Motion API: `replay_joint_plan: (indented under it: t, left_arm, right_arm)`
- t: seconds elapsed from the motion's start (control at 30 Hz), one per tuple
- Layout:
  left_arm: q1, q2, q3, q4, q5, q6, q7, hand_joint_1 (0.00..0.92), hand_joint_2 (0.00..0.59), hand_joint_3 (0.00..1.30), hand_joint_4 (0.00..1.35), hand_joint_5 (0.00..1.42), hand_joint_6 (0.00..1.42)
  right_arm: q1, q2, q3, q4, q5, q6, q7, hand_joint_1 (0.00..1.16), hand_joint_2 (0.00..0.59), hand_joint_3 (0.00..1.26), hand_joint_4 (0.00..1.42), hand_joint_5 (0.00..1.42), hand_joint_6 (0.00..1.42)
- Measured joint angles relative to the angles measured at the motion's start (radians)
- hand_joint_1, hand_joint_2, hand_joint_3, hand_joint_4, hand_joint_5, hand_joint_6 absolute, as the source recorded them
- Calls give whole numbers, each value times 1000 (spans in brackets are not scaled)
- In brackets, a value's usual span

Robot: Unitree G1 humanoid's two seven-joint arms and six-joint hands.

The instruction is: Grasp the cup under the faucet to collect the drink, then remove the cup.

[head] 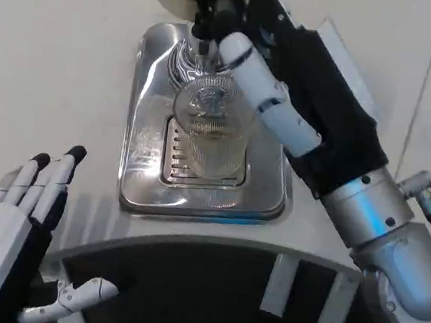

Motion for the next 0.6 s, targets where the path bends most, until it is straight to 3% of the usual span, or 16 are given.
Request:
replay_joint_plan:
  t: [0.6]
  left_arm:
    - [-10,-2,12,32,-3,-2,8,0,108,0,0,24,73]
  right_arm:
    - [-62,16,46,78,-29,-7,-78,197,511,0,0,0,0]
